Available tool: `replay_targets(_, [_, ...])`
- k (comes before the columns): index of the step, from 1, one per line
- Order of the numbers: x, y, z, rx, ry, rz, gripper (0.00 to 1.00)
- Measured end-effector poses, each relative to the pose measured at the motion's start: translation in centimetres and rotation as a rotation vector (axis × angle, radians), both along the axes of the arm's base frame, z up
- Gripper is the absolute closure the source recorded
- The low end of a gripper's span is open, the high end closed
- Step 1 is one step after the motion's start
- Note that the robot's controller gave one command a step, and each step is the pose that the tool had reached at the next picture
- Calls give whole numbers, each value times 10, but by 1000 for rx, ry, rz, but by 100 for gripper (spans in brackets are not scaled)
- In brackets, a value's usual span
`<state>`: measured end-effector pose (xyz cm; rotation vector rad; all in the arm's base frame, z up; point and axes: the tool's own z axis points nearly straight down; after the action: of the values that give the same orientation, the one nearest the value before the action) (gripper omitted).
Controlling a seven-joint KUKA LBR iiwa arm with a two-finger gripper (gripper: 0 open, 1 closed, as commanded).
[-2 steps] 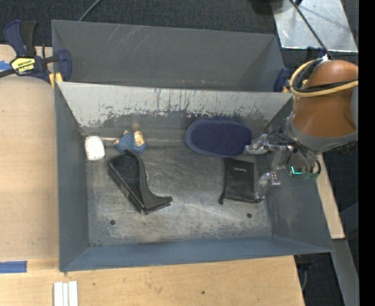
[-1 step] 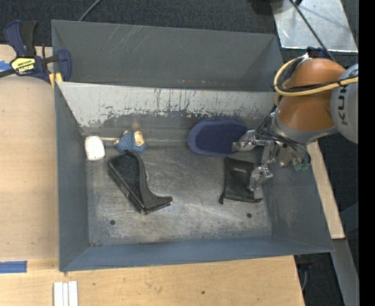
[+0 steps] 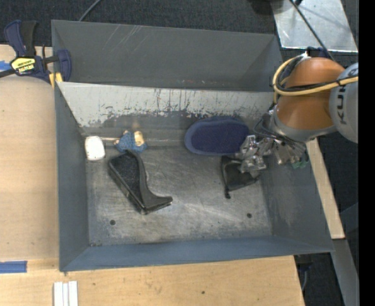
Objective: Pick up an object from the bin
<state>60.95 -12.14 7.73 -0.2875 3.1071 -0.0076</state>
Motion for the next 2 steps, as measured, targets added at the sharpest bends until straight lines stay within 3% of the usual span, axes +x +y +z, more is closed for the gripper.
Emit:
replay_targets(1, [-4,0,-3,0,16,2,0])
replay_targets(2, [0,1,0,1,-1,2,100])
